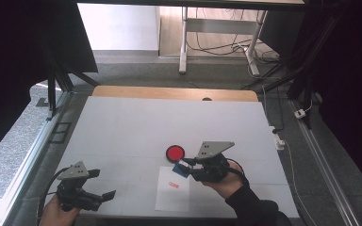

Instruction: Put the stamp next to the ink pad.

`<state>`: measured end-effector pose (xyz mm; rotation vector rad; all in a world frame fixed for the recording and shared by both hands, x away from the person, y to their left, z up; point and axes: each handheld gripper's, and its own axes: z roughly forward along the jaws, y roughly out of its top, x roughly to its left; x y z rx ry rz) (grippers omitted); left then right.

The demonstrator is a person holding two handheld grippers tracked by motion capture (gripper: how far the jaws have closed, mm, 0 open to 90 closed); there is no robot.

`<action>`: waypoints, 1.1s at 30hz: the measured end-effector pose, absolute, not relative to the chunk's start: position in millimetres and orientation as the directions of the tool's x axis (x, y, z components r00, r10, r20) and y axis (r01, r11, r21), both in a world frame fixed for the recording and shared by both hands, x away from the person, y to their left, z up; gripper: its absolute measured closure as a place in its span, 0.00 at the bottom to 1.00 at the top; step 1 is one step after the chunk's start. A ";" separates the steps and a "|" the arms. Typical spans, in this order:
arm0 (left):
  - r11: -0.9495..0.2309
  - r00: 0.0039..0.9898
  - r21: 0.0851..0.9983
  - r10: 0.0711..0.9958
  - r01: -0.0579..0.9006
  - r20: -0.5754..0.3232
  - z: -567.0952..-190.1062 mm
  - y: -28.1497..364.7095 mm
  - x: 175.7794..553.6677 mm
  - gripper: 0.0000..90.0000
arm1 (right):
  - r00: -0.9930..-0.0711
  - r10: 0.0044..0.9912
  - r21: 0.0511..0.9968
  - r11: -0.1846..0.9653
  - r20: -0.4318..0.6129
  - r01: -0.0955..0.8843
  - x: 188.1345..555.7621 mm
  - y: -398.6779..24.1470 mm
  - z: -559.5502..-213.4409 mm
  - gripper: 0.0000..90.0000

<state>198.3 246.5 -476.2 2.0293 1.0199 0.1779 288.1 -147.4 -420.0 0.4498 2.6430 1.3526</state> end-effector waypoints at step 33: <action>-0.315 0.631 0.727 0.748 0.610 -0.206 -476.2 249.3 195.1 0.00 | -0.831 0.556 0.755 0.557 -0.030 0.345 317.3 -199.5 -438.7 0.79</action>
